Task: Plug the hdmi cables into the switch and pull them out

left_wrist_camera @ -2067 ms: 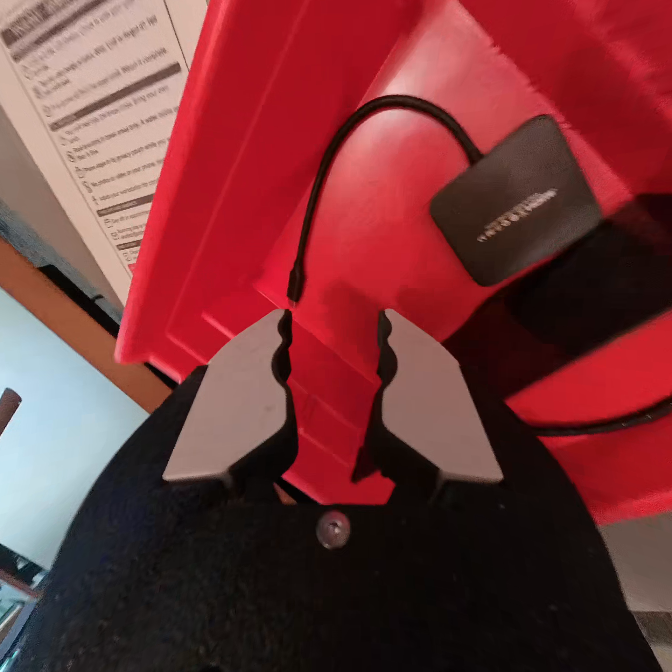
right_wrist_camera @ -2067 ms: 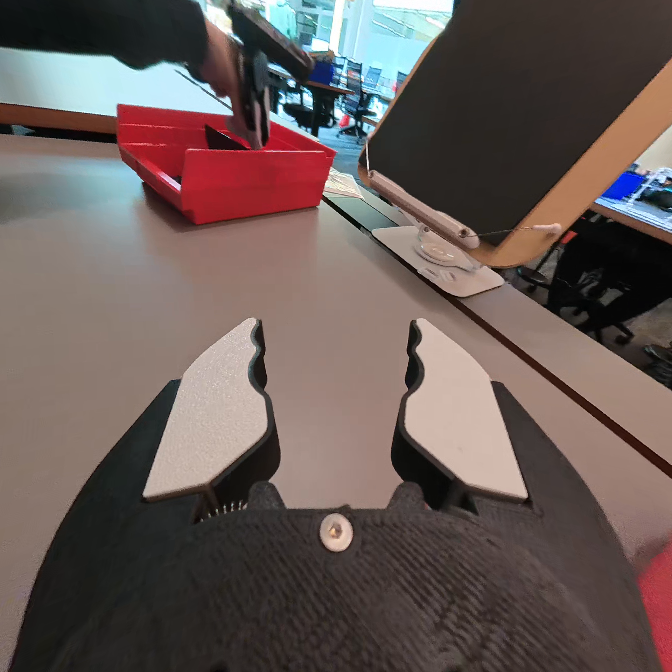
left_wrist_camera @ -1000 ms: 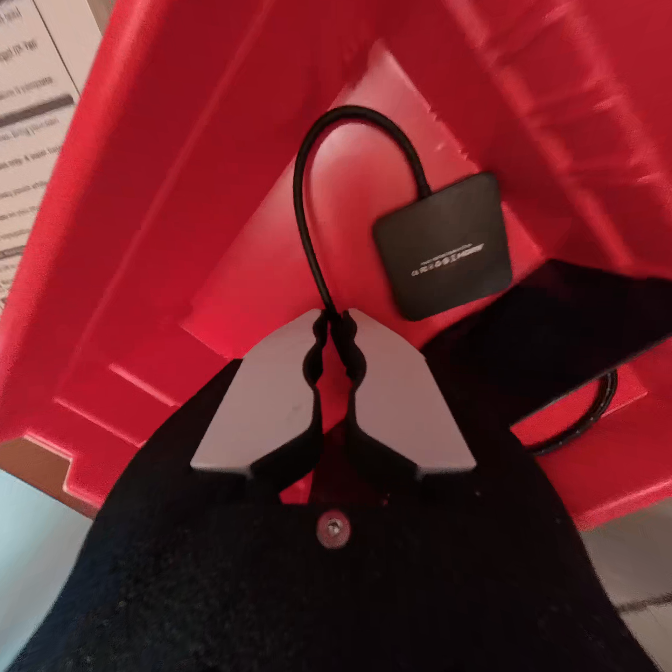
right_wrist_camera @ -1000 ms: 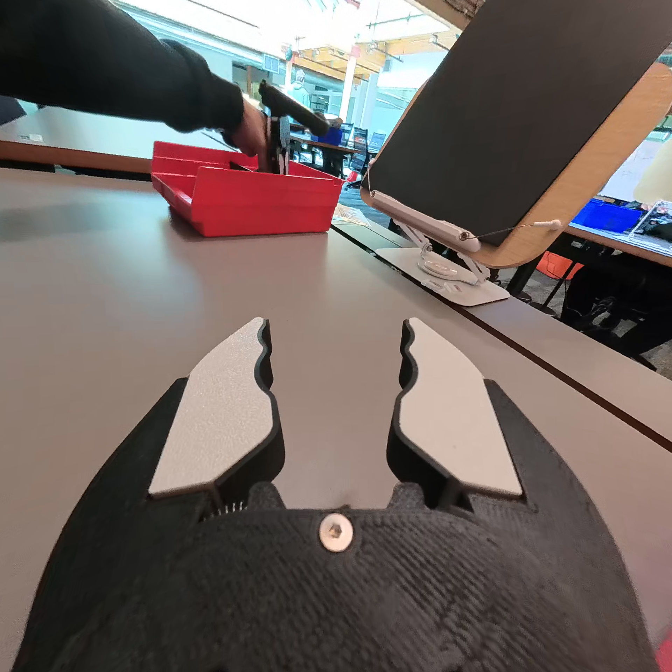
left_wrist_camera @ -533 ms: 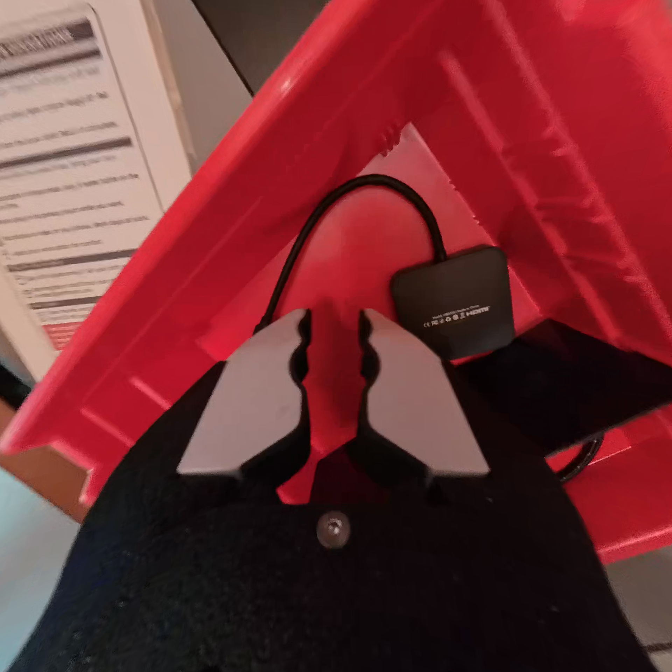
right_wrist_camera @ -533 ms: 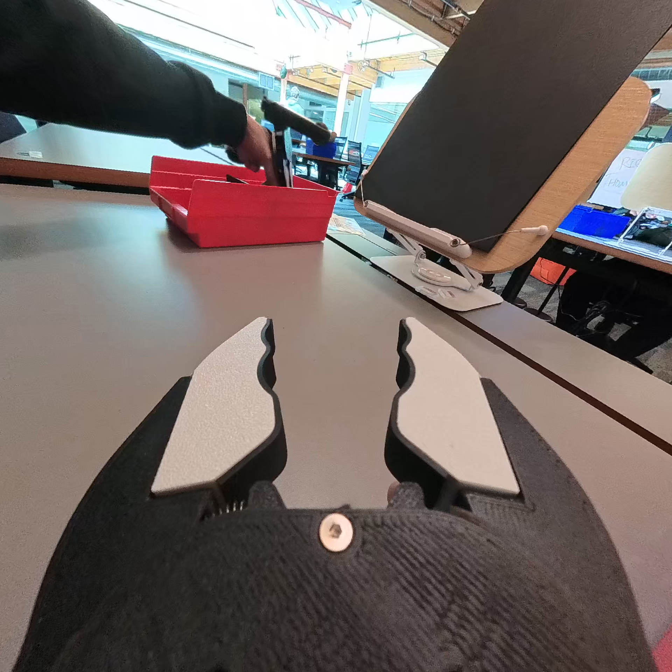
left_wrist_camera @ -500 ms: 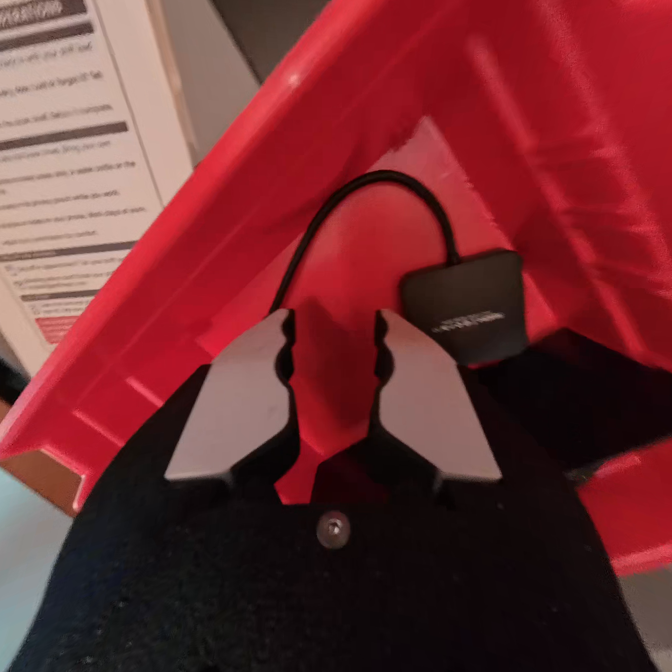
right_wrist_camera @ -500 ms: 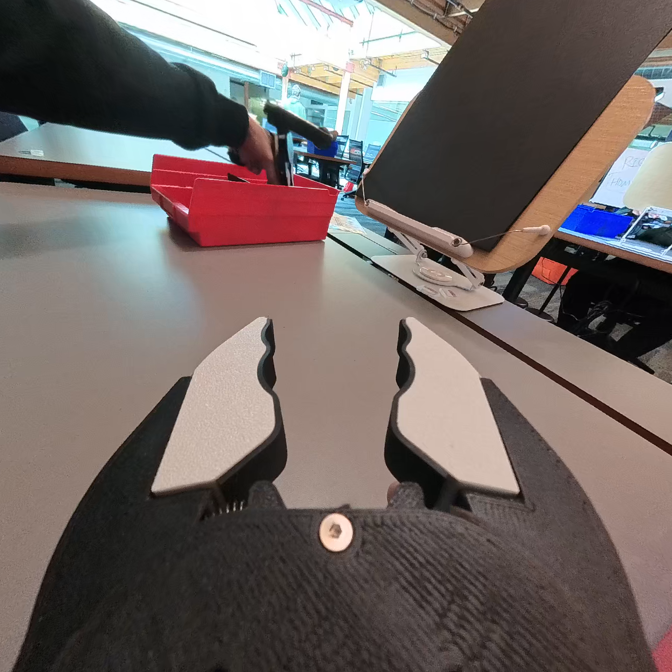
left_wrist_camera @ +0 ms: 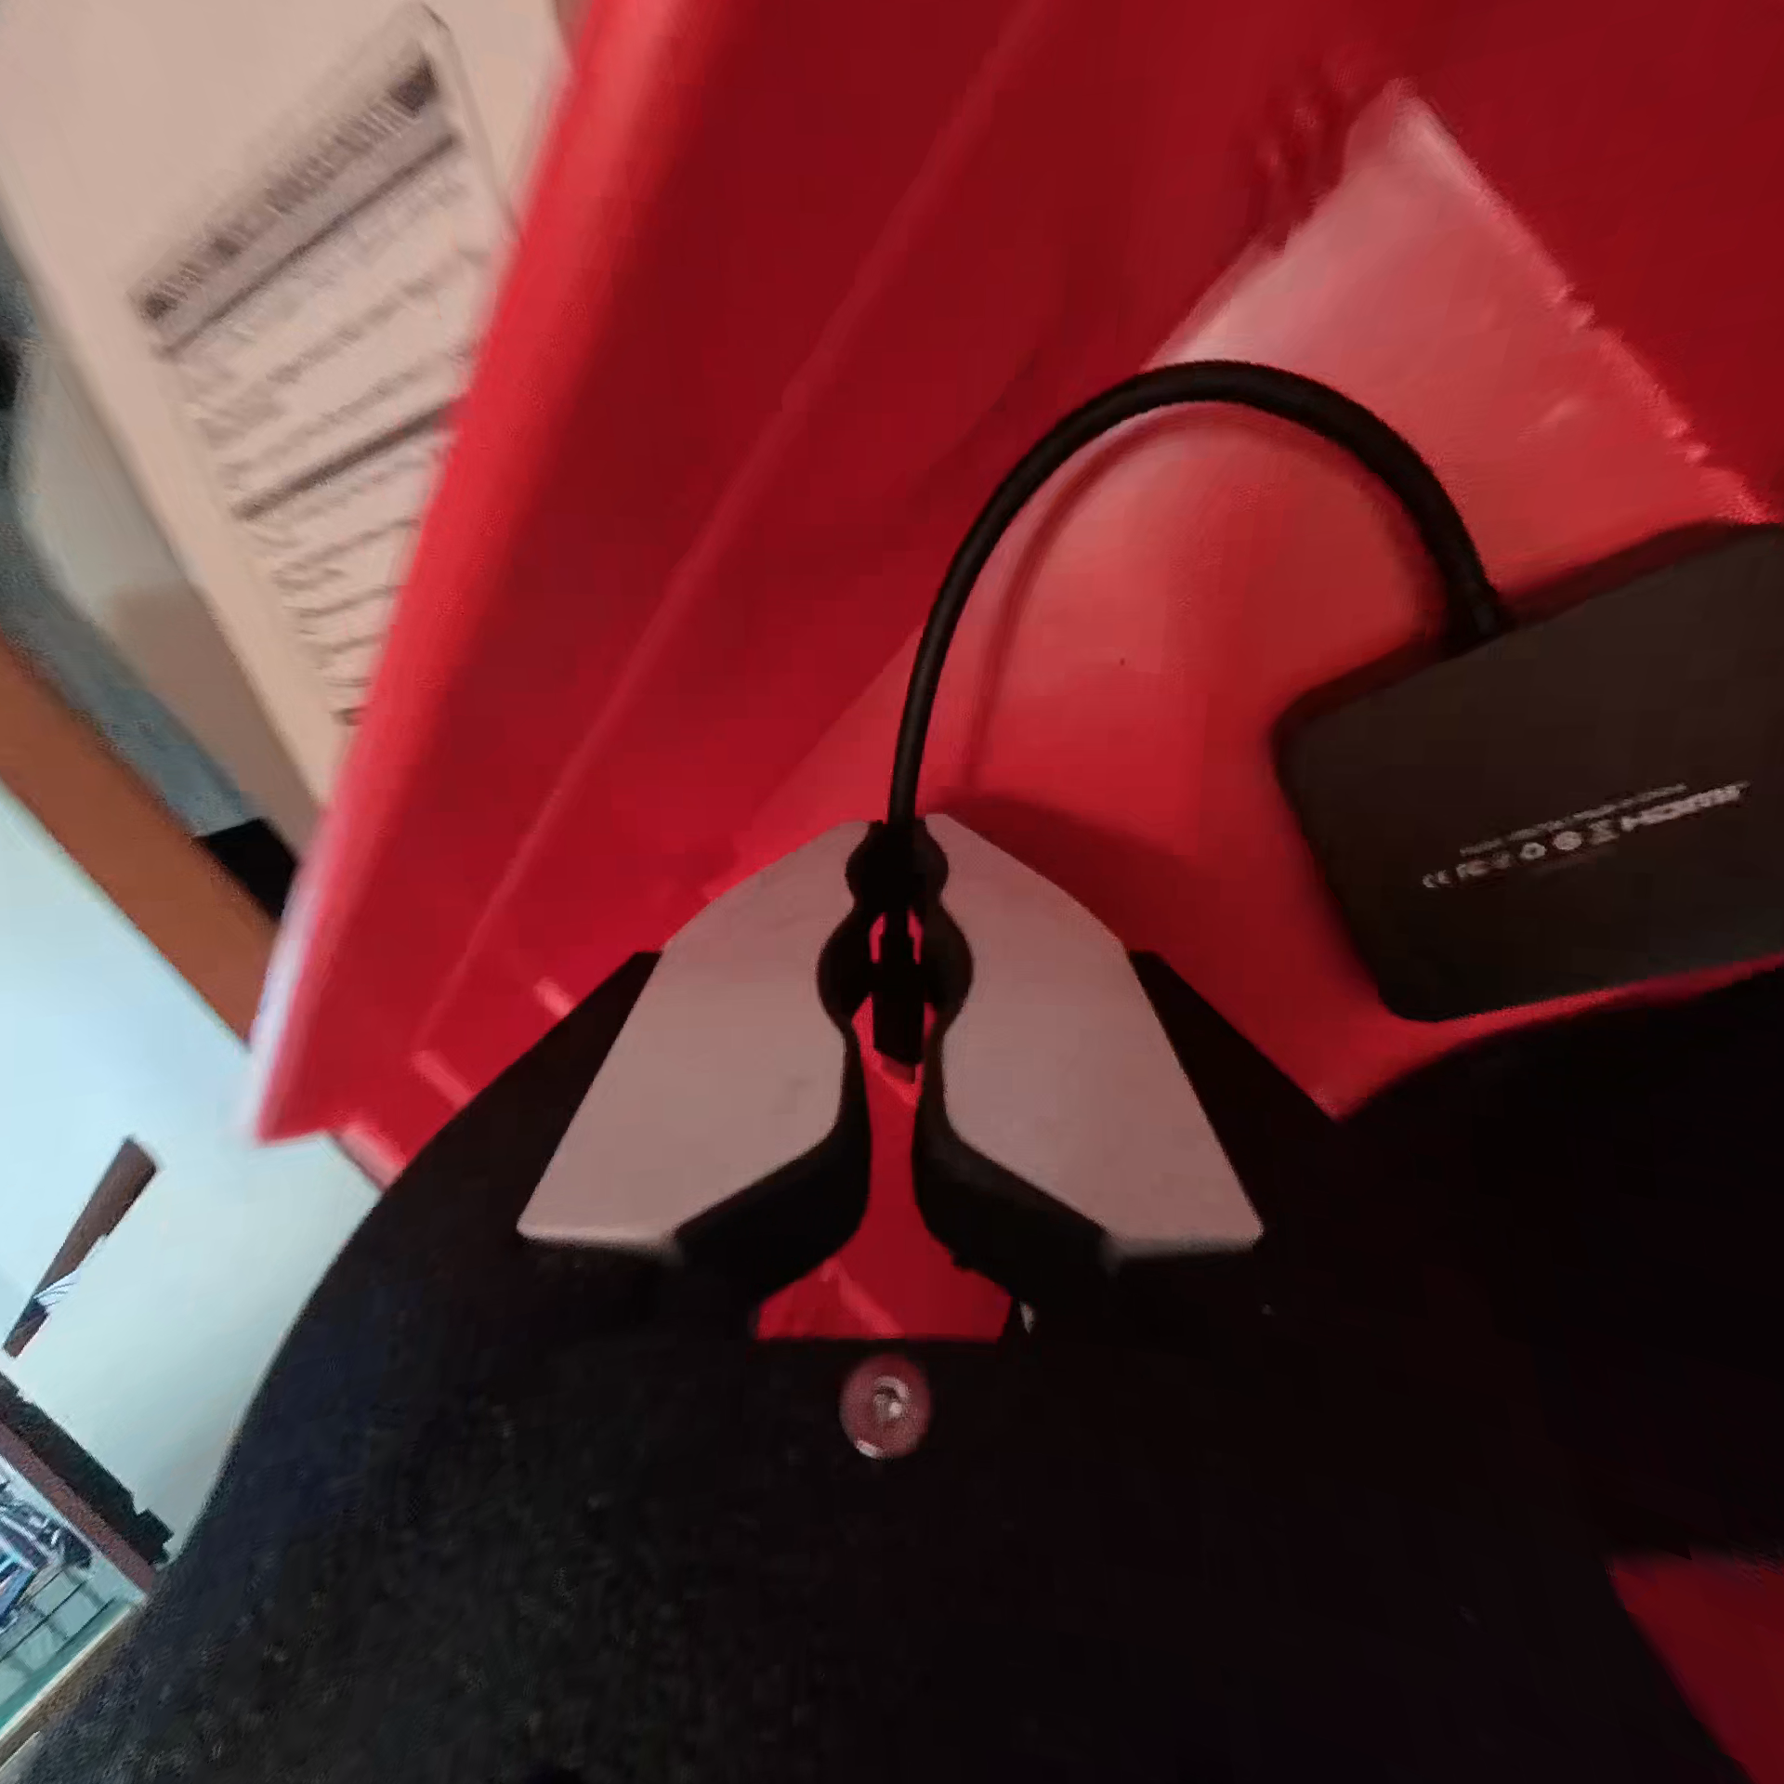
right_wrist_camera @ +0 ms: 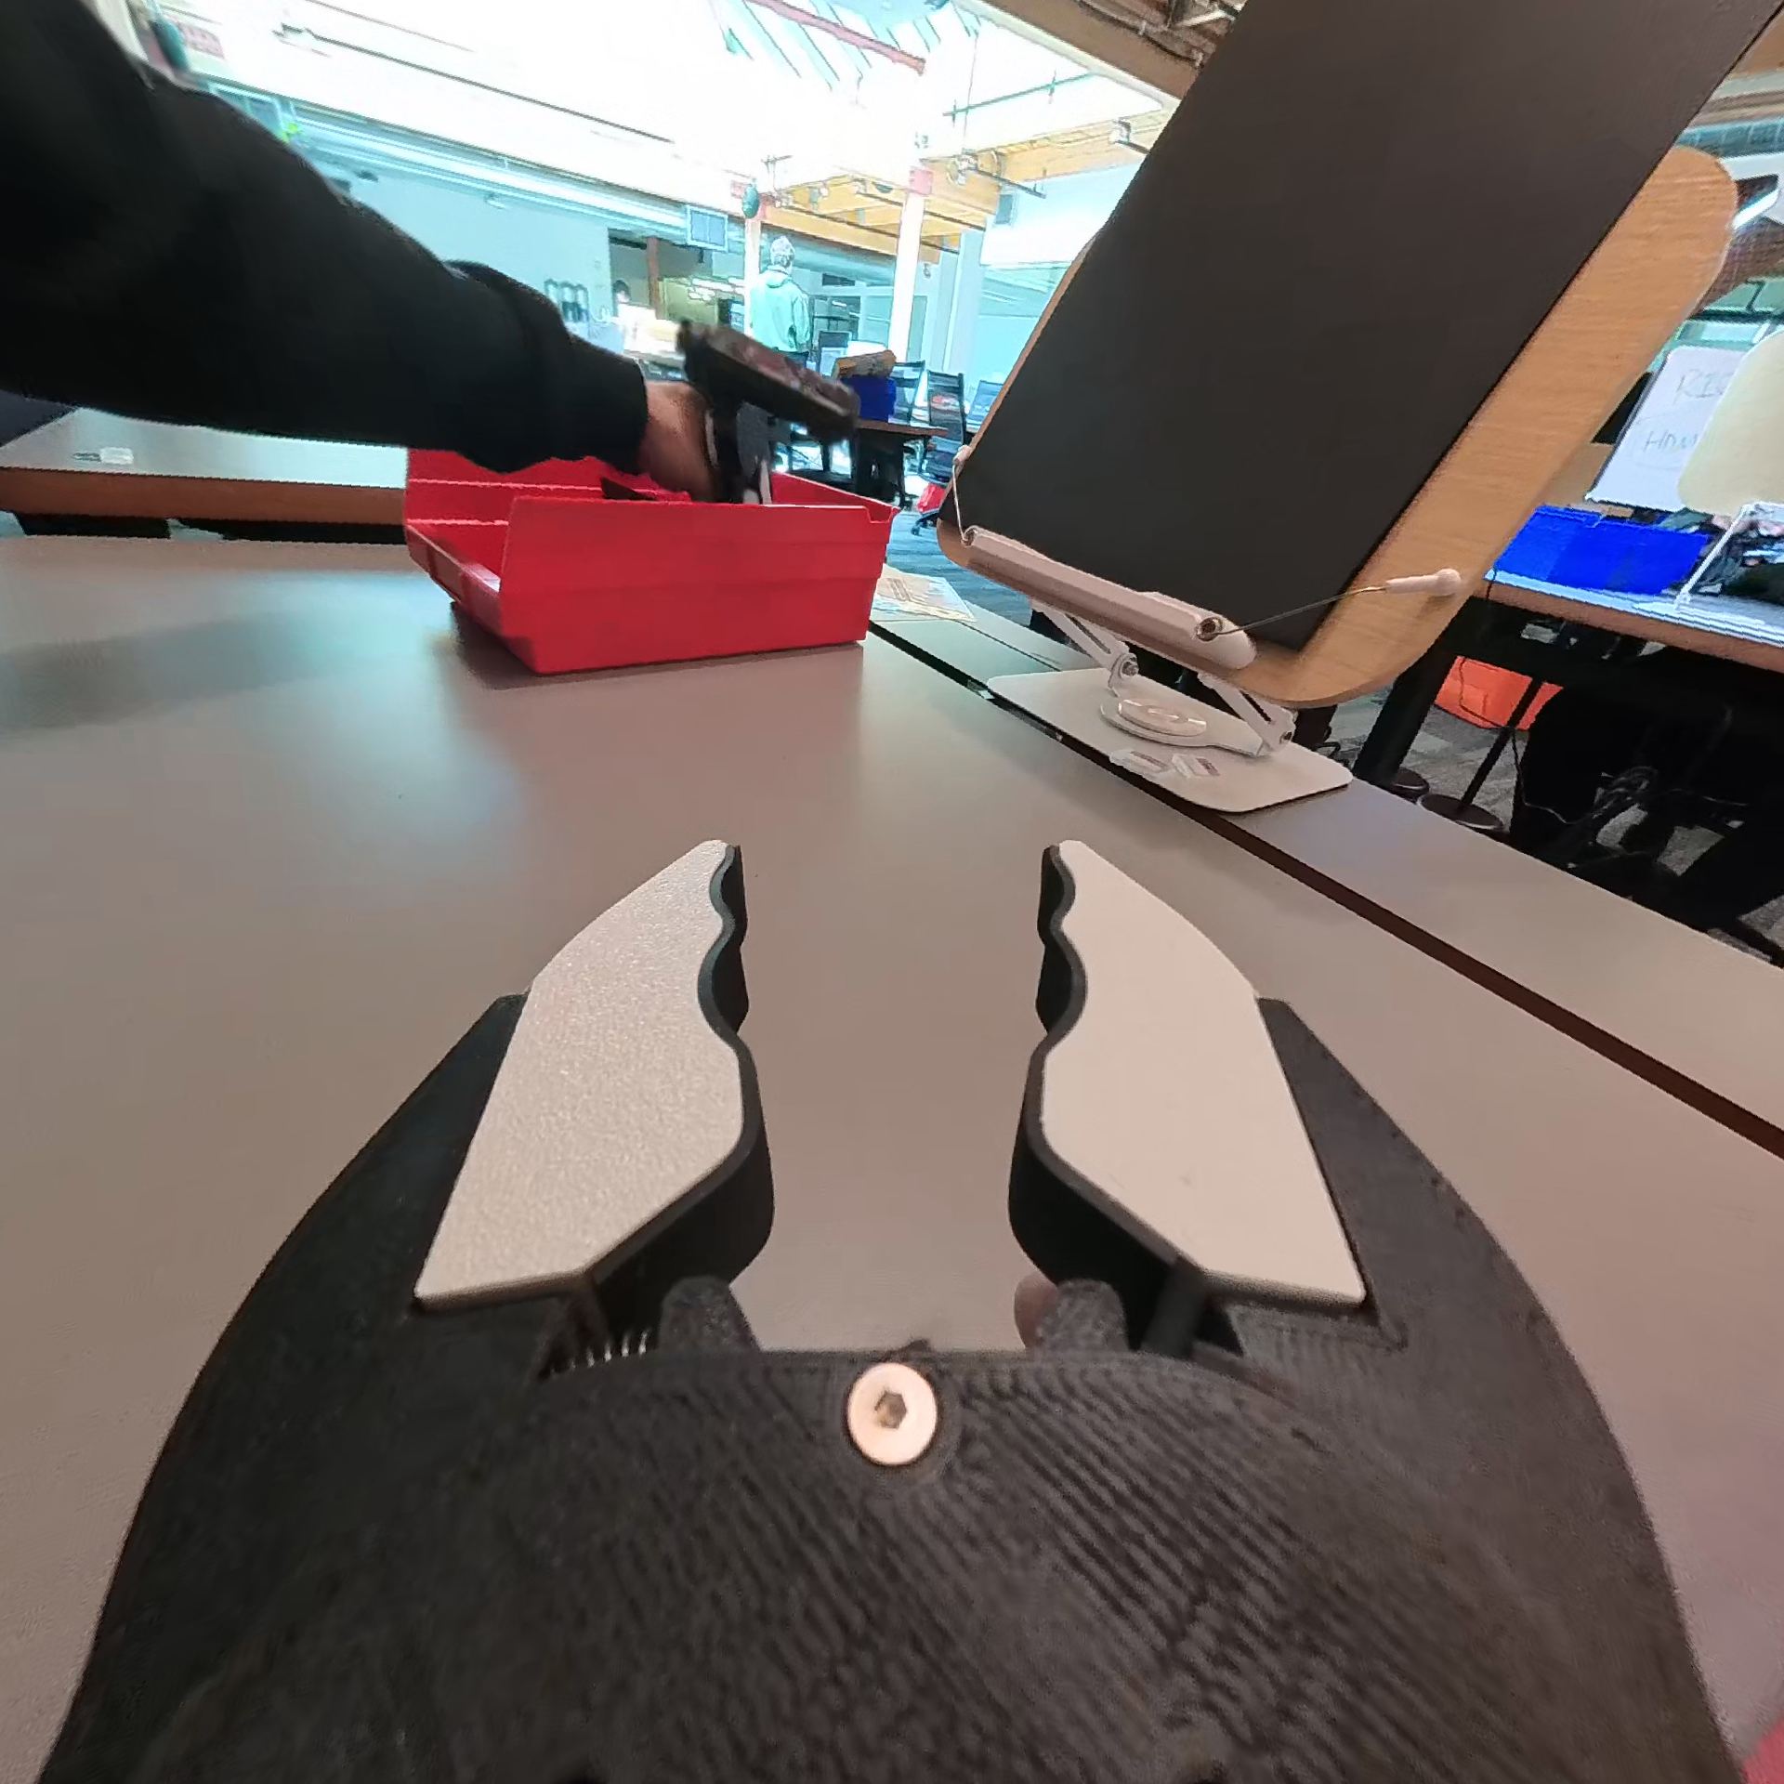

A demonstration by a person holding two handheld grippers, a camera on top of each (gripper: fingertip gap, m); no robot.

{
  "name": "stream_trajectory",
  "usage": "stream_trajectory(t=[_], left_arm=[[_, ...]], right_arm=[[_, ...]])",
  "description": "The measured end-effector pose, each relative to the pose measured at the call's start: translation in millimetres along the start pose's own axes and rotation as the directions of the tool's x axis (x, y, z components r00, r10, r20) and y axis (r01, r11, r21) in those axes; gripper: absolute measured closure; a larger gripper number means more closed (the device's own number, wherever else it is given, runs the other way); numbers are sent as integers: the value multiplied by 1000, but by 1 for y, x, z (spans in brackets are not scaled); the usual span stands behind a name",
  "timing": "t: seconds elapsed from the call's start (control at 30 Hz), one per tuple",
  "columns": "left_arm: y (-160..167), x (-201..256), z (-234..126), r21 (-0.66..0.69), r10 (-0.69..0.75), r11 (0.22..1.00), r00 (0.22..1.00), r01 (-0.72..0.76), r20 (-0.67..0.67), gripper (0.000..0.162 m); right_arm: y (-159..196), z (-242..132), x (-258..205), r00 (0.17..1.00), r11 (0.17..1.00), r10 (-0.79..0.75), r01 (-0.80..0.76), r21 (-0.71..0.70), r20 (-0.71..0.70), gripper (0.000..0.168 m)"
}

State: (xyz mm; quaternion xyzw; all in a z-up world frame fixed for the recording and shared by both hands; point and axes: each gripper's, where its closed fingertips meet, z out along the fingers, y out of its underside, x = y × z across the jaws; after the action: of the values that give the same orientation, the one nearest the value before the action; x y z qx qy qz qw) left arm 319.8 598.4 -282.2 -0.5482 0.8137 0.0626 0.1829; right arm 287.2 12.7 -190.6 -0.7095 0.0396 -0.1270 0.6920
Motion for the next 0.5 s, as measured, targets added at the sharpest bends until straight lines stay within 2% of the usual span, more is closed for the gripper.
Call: stream_trajectory(t=[0.03, 0.1, 0.17, 0.33, 0.4, 0.5], left_arm=[[-3, -5, -13, 46, -18, 999, 999, 16, 42, 159], [-11, -13, -53, 182, -102, 980, 986, 76, 135, 159], [-16, -11, -107, 349, -210, 927, 963, 141, 170, 158], [-5, 4, -242, 630, -374, 768, 880, 118, 291, 158], [-11, 25, -286, 733, -394, 670, 893, 117, 218, 158], [-29, 71, -326, 812, -337, 561, 940, 162, 45, 158]], right_arm=[[0, 0, 0, 1000, 1000, 5, -5, -1, 1, 110], [0, 0, 1, 1000, 1000, 10, -10, -2, 2, 109], [0, 0, 0, 1000, 1000, 3, -3, -1, 5, 109], [-1, 1, 2, 1000, 1000, -8, 8, 8, -21, 109], [-7, 0, 3, 999, 998, -10, 12, 55, -37, 108], [-22, 1, -6, 999, 985, 43, -40, 170, -11, 108]])
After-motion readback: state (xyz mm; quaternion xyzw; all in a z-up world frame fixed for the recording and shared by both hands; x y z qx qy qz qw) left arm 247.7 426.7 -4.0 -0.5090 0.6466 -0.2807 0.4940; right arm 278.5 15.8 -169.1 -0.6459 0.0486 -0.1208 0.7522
